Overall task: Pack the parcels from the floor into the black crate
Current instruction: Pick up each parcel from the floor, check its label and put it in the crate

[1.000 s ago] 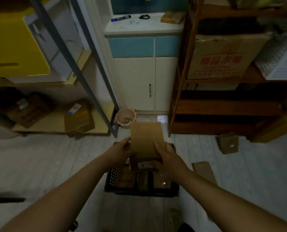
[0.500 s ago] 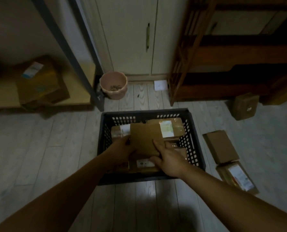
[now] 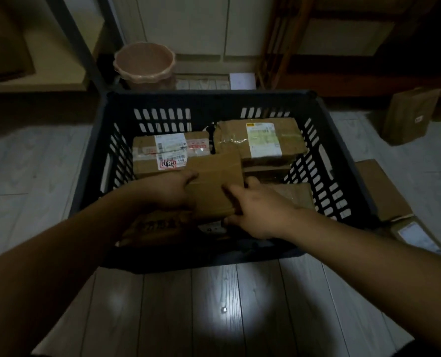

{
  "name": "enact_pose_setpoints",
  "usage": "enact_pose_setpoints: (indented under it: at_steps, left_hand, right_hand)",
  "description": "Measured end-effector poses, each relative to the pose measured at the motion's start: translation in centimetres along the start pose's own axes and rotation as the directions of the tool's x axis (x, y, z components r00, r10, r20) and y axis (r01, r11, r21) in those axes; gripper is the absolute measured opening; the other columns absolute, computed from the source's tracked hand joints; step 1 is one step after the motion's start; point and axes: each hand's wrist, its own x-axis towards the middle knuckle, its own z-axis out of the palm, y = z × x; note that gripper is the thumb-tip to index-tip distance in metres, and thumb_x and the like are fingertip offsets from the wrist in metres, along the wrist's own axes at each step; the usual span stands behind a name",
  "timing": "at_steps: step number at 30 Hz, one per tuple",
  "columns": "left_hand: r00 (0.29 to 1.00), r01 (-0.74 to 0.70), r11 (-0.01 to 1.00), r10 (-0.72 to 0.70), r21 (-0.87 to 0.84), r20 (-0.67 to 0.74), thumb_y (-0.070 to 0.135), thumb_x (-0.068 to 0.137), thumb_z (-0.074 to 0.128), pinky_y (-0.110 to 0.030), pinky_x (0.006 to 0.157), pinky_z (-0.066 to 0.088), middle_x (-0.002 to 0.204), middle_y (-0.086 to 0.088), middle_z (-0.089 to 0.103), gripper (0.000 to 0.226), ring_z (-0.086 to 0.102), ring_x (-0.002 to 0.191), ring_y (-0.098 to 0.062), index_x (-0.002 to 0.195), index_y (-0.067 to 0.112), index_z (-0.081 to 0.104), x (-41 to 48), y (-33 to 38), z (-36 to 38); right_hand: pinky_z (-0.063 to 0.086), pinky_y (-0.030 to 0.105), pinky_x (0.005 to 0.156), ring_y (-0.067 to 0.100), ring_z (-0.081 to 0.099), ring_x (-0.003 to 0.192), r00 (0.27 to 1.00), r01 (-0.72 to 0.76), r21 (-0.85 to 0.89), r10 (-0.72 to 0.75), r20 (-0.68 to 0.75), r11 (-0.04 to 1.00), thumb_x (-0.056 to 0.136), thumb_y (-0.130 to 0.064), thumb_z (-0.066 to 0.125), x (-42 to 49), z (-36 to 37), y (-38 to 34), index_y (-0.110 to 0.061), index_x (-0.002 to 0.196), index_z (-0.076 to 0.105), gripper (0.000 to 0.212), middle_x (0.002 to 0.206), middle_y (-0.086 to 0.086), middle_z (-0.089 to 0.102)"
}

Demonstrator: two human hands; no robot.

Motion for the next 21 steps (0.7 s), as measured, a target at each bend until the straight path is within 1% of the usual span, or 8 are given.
enact_pose_setpoints:
  at_steps: [4,5,7,9,12,14,18,21]
  left_hand:
    - [0.999,-0.035,0.996,0.035,-0.077,-0.001,0.019,0.085,0.066,-0.034,0.105,0.037,0.149,-0.008,0.031,0.079,0.039,0.129,-0.026,0.149,0.024,0.019,0.2,0.3,0.3]
    - [0.999,-0.042,0.997,0.042,-0.07,0.002,0.019,0.085,0.066,-0.032,0.103,0.037,0.149,-0.009,0.031,0.08,0.039,0.129,-0.026,0.149,0.023,0.019,0.5,0.2,0.7]
    - [0.999,-0.048,0.999,0.048,-0.013,0.004,0.021,0.084,0.068,-0.028,0.096,0.039,0.149,-0.009,0.031,0.084,0.041,0.127,-0.025,0.149,0.024,0.015,1.4,0.0,1.5]
    - [0.999,-0.04,0.998,0.039,0.052,0.009,0.023,0.081,0.07,-0.028,0.091,0.039,0.148,-0.009,0.032,0.092,0.043,0.125,-0.025,0.149,0.028,0.009,2.4,-0.1,2.3]
    - [0.999,-0.049,0.987,0.045,0.153,0.029,0.026,0.078,0.072,-0.033,0.102,0.038,0.147,-0.011,0.031,0.101,0.042,0.126,-0.025,0.15,0.026,0.001,3.4,0.1,3.4]
    - [0.996,-0.057,0.981,0.043,0.186,0.078,0.027,0.081,0.069,-0.035,0.107,0.032,0.15,-0.012,0.027,0.099,0.037,0.131,-0.026,0.15,0.023,-0.001,3.7,0.1,3.9]
    - [0.987,-0.096,0.971,0.064,0.219,0.148,0.026,0.088,0.063,-0.035,0.111,0.027,0.152,-0.013,0.021,0.095,0.032,0.135,-0.027,0.149,0.019,-0.009,4.1,-0.8,4.5]
    - [0.982,-0.121,0.956,0.077,0.266,0.17,0.026,0.088,0.063,-0.033,0.111,0.024,0.155,-0.013,0.014,0.097,0.027,0.139,-0.028,0.149,0.018,-0.012,4.4,-0.8,4.6]
  right_hand:
    - [0.042,0.034,0.099,0.031,0.046,0.121,0.997,-0.074,0.098,0.07,0.039,0.992,0.084,-0.043,0.067,-0.2,0.1,0.6,-0.029,0.146,0.023,0.077,0.136,0.012,0.037]
    - [0.042,0.032,0.098,0.03,0.046,0.121,0.996,-0.08,0.11,0.075,0.048,0.991,0.082,-0.043,0.069,-0.2,0.2,0.8,-0.029,0.145,0.025,0.079,0.136,0.012,0.038]
    - [0.041,0.031,0.097,0.028,0.047,0.12,0.995,-0.082,0.101,0.075,0.07,0.992,0.078,-0.045,0.072,0.3,0.4,1.3,-0.027,0.142,0.032,0.078,0.134,0.013,0.043]
    - [0.041,0.031,0.096,0.027,0.046,0.12,0.992,-0.084,0.066,0.078,0.098,0.994,0.08,-0.041,0.071,1.0,0.7,1.8,-0.021,0.137,0.038,0.07,0.133,0.014,0.046]
    - [0.043,0.034,0.096,0.028,0.047,0.119,0.987,-0.098,-0.007,0.098,0.127,0.995,0.088,-0.02,0.063,1.8,1.4,2.5,-0.016,0.135,0.04,0.053,0.133,0.015,0.049]
    - [0.044,0.034,0.095,0.027,0.048,0.118,0.98,-0.107,-0.034,0.111,0.164,0.994,0.09,-0.013,0.058,1.9,1.7,2.7,-0.015,0.137,0.04,0.051,0.134,0.014,0.049]
    - [0.043,0.034,0.095,0.028,0.047,0.118,0.974,-0.093,-0.085,0.108,0.2,0.992,0.09,-0.017,0.058,2.2,2.2,3.1,-0.014,0.137,0.041,0.05,0.132,0.016,0.049]
    - [0.042,0.032,0.091,0.029,0.047,0.118,0.97,-0.088,-0.1,0.108,0.218,0.991,0.09,-0.03,0.061,2.5,2.4,3.2,-0.016,0.138,0.039,0.055,0.132,0.016,0.049]
